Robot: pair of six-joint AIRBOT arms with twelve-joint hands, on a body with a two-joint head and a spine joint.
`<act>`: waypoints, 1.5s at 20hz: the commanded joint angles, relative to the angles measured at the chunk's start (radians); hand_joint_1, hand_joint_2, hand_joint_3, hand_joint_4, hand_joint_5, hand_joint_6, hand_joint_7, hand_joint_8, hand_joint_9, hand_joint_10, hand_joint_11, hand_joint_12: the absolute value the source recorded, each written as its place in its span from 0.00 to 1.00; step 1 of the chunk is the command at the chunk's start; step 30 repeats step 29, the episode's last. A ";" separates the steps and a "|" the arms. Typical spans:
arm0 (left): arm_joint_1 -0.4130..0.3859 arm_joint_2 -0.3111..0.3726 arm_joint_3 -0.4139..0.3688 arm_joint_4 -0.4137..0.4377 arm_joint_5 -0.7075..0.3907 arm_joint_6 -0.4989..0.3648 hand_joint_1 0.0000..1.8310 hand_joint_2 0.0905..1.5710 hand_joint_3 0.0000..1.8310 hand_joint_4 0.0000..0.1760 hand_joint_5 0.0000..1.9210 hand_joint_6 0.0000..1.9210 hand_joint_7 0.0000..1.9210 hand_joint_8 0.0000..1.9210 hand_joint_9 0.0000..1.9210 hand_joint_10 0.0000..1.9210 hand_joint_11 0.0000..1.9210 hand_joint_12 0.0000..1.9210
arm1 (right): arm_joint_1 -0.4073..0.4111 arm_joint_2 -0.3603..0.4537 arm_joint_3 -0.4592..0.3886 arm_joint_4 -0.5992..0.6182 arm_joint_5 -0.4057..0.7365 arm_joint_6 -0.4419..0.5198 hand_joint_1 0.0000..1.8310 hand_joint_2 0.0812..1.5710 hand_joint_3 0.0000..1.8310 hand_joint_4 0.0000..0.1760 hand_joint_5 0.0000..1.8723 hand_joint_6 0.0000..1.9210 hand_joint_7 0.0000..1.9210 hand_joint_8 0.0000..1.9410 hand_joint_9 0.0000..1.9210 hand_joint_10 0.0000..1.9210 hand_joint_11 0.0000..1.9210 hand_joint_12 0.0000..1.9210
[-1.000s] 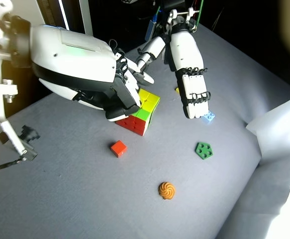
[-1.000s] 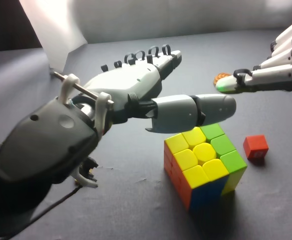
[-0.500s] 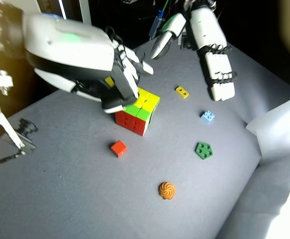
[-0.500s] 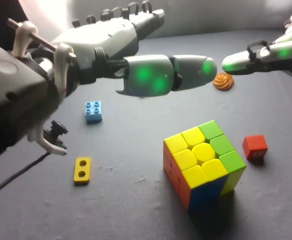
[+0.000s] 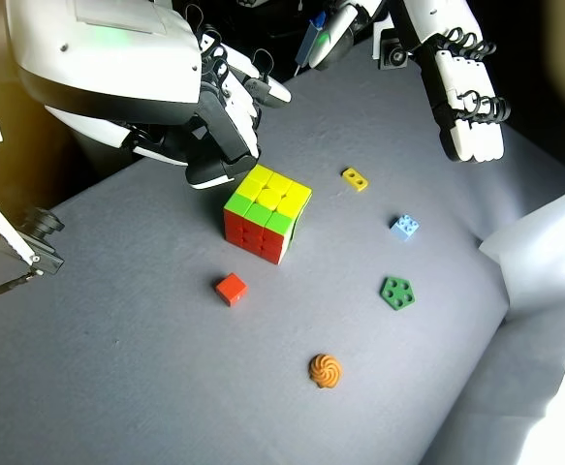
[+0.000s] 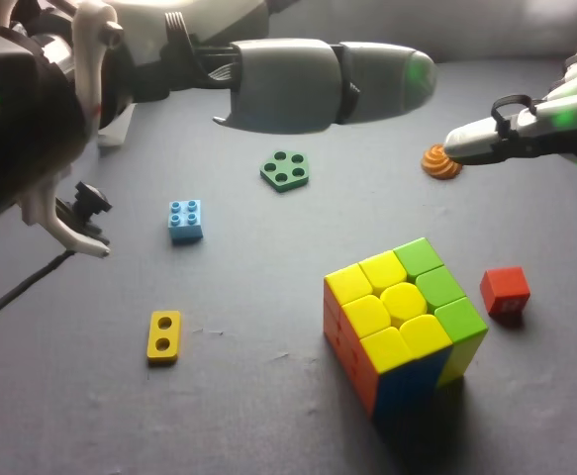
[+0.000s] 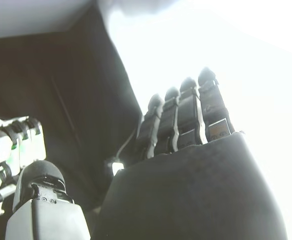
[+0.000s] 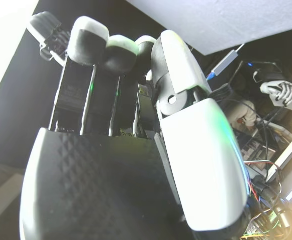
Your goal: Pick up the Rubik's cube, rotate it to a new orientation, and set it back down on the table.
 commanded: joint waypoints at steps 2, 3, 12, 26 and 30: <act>-0.015 0.007 -0.006 0.039 -0.006 0.011 0.00 0.61 0.01 0.00 0.00 0.00 0.00 0.00 0.00 0.00 0.00 0.00 | 0.008 -0.001 -0.002 0.067 0.012 -0.001 0.20 0.91 0.00 0.00 0.15 0.00 0.32 0.44 0.29 0.63 0.20 0.88; -0.015 0.010 -0.006 0.039 0.000 0.015 0.02 0.61 0.01 0.00 0.00 0.00 0.00 0.00 0.00 0.00 0.00 0.00 | 0.008 -0.001 -0.002 0.067 0.012 -0.001 0.06 0.93 0.00 0.00 0.21 0.01 0.32 0.17 0.28 0.33 0.13 0.72; 0.001 0.020 -0.004 0.029 0.045 0.023 0.00 0.64 0.01 0.00 0.00 0.00 0.01 0.00 0.00 0.00 0.01 0.01 | 0.008 -0.001 -0.008 0.062 0.012 -0.009 0.00 0.85 0.00 0.00 0.03 0.00 0.03 0.00 0.03 0.00 0.00 0.16; 0.004 0.024 -0.007 0.032 0.050 0.023 0.00 0.64 0.00 0.00 0.01 0.00 0.01 0.00 0.00 0.00 0.01 0.00 | 0.007 -0.001 -0.009 0.062 0.014 -0.031 0.00 0.78 0.00 0.00 0.02 0.00 0.01 0.00 0.00 0.00 0.00 0.08; 0.000 0.029 -0.007 0.042 0.050 0.023 0.00 0.65 0.00 0.00 0.00 0.00 0.01 0.00 0.00 0.00 0.01 0.01 | 0.006 -0.001 -0.009 0.062 0.014 -0.035 0.00 0.79 0.00 0.00 0.05 0.00 0.04 0.00 0.03 0.00 0.00 0.14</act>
